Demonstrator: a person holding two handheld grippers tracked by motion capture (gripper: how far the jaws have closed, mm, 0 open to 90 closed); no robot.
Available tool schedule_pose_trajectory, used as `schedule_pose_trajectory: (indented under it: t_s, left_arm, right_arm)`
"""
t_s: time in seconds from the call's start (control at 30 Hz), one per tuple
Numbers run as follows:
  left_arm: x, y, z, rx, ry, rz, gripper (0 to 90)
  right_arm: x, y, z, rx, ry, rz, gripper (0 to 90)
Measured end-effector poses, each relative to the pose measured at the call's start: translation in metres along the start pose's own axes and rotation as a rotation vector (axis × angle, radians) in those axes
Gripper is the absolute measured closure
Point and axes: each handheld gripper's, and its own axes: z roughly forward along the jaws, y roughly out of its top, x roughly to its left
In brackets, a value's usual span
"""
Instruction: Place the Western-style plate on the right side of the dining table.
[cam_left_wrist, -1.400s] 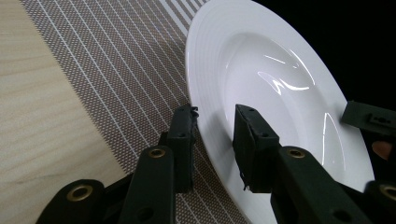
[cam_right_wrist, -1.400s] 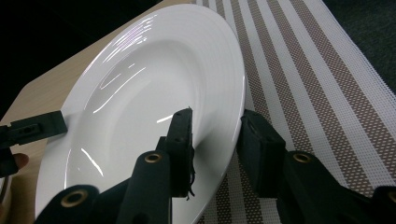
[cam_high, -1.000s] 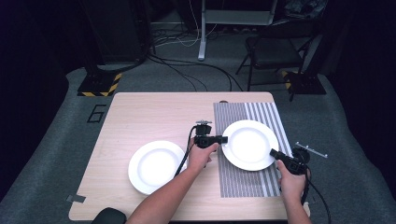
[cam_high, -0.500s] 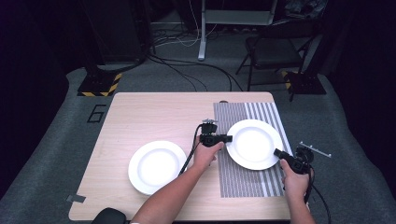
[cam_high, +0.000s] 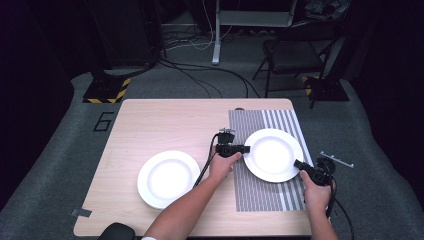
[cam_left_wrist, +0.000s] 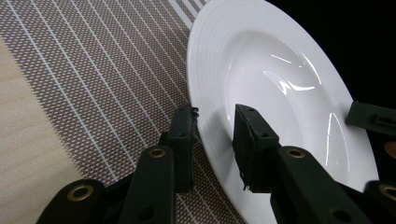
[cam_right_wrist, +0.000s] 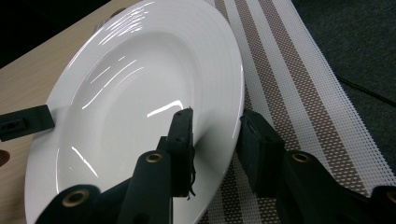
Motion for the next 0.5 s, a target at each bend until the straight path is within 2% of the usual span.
schedule_pose_trajectory:
  t_s: [0.03,0.23,0.33,0.37,0.5]
  left_arm:
    - [0.0007,-0.0003,0.0005,0.000,0.004,0.010,69.4]
    - [-0.0004,-0.0017,0.0034,-0.006,0.002,-0.002,69.4]
    - [0.0009,-0.0019,0.0044,0.001,0.014,0.015,69.2]
    - [0.0005,-0.0023,0.0050,0.000,0.015,0.006,69.3]
    - [-0.0003,-0.0026,0.0065,-0.001,0.021,0.017,68.8]
  right_arm:
    - [0.0006,-0.0004,0.0002,0.001,-0.005,0.004,66.4]
    - [-0.0025,-0.0026,0.0016,0.001,-0.008,0.007,66.4]
    - [-0.0035,-0.0033,0.0035,0.012,-0.011,0.005,66.3]
    - [-0.0037,-0.0041,0.0048,0.017,-0.014,0.002,66.2]
    - [-0.0041,-0.0047,0.0060,0.016,-0.022,0.001,65.8]
